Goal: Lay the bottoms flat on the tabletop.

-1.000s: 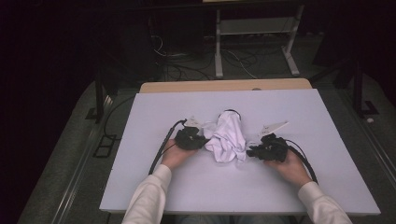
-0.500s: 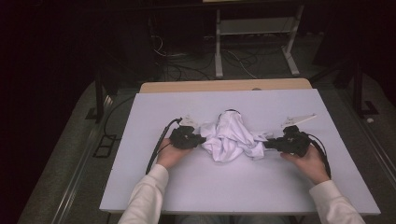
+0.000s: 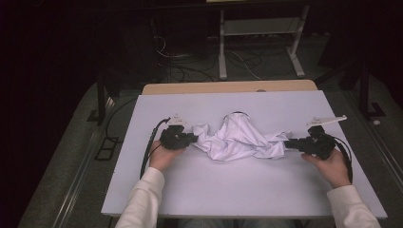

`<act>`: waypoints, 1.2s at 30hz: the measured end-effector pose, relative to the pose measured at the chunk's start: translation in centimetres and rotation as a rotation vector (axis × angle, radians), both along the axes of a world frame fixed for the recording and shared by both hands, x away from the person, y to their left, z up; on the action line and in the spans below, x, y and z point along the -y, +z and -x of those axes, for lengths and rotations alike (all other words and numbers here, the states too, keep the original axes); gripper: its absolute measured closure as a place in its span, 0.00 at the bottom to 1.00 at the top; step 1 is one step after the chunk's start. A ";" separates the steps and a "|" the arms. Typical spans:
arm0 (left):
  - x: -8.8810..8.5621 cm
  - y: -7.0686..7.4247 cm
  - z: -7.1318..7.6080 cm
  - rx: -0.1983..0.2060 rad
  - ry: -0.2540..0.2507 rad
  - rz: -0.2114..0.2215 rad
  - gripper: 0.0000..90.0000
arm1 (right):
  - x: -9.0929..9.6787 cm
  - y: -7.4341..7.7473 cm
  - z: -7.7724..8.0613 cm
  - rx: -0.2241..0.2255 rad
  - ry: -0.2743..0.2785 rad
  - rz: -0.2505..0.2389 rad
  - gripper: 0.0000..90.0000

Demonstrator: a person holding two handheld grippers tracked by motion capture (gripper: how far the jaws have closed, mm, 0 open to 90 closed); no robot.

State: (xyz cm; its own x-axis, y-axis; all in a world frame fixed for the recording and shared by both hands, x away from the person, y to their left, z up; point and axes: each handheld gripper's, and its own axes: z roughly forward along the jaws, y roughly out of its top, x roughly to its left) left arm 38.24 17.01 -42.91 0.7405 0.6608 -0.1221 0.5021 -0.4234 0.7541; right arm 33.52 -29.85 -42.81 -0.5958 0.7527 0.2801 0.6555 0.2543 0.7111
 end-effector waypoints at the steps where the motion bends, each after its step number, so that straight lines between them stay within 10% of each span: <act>1: -0.2 0.0 0.1 0.001 0.005 0.002 0.89 | 0.3 -0.1 0.1 -0.002 -0.006 0.001 0.91; 14: -1.8 0.1 1.9 -0.034 0.025 0.007 0.89 | 2.4 -0.9 1.6 -0.060 -0.045 -0.010 0.91; 36: -1.0 0.6 9.4 -0.165 -0.073 0.025 0.91 | 1.5 -0.7 8.2 -0.102 0.030 -0.022 0.92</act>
